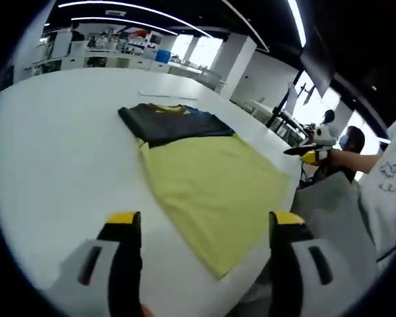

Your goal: Fold the garment on the visible template until the final outline fits inside the template.

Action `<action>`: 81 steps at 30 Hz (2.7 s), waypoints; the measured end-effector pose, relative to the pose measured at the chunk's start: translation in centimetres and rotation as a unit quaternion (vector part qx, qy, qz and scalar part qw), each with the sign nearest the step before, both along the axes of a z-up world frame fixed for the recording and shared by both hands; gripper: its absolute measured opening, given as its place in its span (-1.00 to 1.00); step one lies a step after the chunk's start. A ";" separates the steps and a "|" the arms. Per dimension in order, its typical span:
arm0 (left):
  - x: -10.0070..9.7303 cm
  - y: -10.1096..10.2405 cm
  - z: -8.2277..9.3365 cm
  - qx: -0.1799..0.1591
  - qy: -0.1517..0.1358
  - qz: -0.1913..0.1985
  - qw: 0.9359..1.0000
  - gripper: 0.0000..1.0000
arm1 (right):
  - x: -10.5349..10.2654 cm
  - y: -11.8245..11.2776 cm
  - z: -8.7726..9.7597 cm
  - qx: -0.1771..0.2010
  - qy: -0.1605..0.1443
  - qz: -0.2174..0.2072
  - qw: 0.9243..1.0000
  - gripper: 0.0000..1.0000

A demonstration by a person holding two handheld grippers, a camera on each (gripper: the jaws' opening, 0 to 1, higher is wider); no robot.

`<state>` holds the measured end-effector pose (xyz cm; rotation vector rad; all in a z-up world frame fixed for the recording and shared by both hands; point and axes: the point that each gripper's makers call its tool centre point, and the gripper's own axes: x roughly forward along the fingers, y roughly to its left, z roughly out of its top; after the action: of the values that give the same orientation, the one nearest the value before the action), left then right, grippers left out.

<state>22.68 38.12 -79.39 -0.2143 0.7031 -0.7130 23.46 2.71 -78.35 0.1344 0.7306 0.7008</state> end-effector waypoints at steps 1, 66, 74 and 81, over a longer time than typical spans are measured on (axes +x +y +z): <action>-0.6 -0.1 -0.3 0.003 0.005 -0.004 1.000 0.48 | -0.2 0.1 -0.2 -0.002 0.002 0.003 1.000 0.45; -7.7 -1.1 -0.4 -0.102 0.141 0.059 0.983 -1.00 | -5.0 -0.1 -1.6 0.053 0.163 -0.016 0.985 -1.00; -8.8 -0.1 2.0 -0.117 0.133 0.071 0.982 -1.00 | -6.8 0.2 0.6 0.068 0.180 -0.010 0.981 -1.00; -10.2 -1.3 4.2 -0.123 0.125 0.069 0.982 -1.00 | -8.1 0.2 1.9 0.074 0.192 -0.009 0.979 -1.00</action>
<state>12.51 36.79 -75.23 -0.5828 0.8290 -0.6450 15.39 2.88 -76.42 0.4201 1.0454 0.7195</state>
